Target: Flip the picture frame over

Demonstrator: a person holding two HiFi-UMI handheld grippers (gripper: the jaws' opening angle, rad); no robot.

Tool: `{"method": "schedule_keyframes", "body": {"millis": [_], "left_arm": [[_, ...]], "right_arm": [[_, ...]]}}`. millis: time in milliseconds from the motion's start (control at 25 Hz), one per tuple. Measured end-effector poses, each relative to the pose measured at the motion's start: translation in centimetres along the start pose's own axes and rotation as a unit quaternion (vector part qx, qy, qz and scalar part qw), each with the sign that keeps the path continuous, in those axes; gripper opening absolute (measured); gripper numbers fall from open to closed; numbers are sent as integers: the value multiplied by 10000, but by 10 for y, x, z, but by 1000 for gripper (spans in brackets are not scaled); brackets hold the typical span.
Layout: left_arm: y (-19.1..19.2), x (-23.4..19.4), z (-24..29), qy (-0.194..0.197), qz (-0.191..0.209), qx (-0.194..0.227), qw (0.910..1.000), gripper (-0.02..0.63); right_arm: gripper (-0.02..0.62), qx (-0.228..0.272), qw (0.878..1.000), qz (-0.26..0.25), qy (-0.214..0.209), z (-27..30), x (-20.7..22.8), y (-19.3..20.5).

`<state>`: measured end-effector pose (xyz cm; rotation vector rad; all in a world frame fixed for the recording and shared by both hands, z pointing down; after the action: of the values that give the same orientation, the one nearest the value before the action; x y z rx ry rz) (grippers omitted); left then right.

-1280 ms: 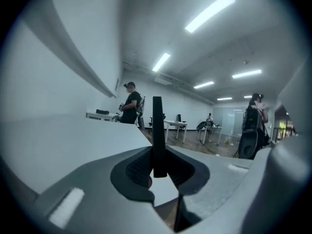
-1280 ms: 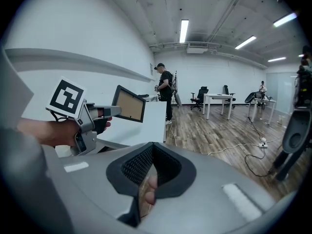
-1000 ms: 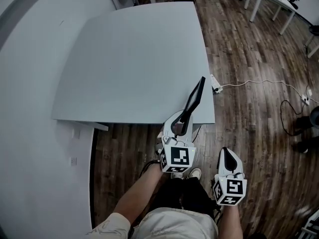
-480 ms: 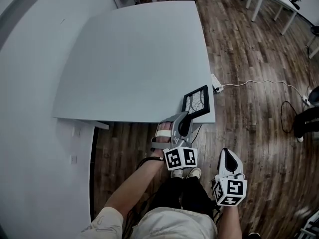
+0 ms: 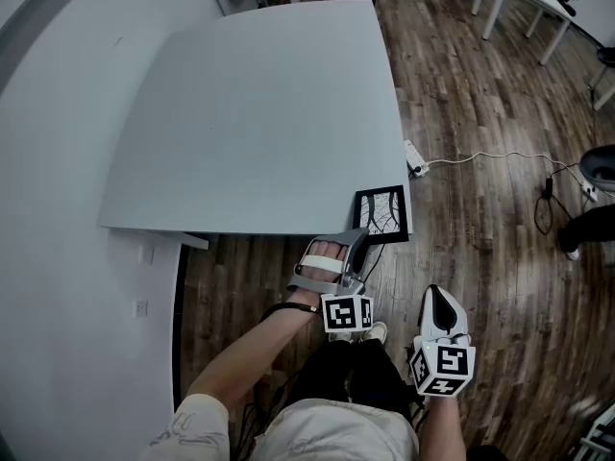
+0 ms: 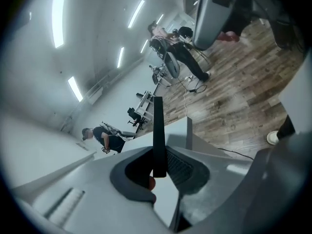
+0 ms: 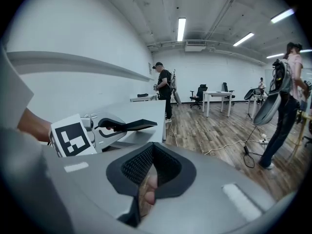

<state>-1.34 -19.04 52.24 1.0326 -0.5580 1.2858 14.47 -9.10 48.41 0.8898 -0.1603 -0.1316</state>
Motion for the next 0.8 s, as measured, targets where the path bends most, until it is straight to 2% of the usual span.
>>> {"method": "schedule_keyframes", "body": {"millis": [280,440,800], "left_arm": [[0,23,7,71,828,-130,9965,74],[7,24,11,-171,1399,-319,9895,75],[10,34,24,-200,1798,-364,9828,83]], "right_arm": [[26,-15,10000,17,5,-1,0,2],[26,11,10000,-2,13,-1,-3,3],[26,257,9996,-4,81,-2,-6,-5]]}}
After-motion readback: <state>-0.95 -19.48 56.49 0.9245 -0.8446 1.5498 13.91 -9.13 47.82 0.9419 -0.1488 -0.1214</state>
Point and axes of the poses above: the fingertips, and each gripper's own axes: z forward along the fingers, x to its right, y out of its underside, the point moved 8 cm from there along -z, backward along the fingers, and after that the axes turned 10 degrees about -x, right-handed, at the moved point
